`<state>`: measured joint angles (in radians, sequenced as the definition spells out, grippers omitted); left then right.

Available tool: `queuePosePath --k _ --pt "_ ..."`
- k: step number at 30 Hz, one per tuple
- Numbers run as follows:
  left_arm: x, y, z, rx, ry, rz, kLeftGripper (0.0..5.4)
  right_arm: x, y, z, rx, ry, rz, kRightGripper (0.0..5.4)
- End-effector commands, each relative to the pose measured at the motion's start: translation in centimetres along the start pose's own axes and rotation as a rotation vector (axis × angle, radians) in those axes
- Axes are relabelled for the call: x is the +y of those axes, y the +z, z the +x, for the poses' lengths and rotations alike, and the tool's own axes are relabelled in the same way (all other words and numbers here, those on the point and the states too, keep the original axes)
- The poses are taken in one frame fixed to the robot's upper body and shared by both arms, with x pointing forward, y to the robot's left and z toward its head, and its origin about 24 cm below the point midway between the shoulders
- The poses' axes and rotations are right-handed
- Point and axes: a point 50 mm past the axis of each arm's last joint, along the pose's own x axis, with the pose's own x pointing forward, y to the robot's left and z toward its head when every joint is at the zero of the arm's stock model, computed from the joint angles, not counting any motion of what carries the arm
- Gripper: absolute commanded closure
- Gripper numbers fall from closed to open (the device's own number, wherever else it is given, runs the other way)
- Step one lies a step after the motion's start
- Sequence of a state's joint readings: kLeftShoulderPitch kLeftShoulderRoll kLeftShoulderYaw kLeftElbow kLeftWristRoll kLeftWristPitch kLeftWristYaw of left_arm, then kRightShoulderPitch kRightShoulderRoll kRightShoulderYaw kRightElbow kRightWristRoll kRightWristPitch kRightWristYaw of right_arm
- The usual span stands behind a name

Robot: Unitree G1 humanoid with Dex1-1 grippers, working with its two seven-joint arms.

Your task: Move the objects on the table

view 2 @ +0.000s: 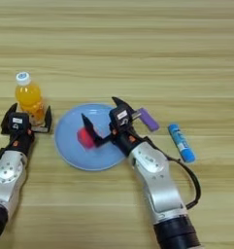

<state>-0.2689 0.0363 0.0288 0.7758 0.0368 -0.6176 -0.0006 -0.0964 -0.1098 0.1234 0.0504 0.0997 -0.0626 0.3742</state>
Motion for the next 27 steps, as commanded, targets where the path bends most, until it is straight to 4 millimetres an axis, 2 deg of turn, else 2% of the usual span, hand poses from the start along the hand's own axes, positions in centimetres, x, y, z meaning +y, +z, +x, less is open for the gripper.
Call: queuePosePath --k 1,8,21,27 --pt "0.4 -0.1 -0.4 -0.008 -0.013 0.011 0.0 -0.7 0.0 0.4 -0.036 -0.043 0.008 0.01" --pt "0.7 0.0 -0.6 -0.02 -0.026 0.009 0.0 -1.0 -0.3 0.6 -0.058 -0.073 0.001 0.01" --pt "0.9 0.1 -0.7 -0.031 -0.048 0.013 0.0 -4.5 0.2 0.3 -0.138 -0.324 0.006 0.01" --pt "0.9 0.0 -0.9 -0.022 -0.084 0.008 0.0 -4.8 0.0 0.4 -0.139 -0.347 0.014 0.01"
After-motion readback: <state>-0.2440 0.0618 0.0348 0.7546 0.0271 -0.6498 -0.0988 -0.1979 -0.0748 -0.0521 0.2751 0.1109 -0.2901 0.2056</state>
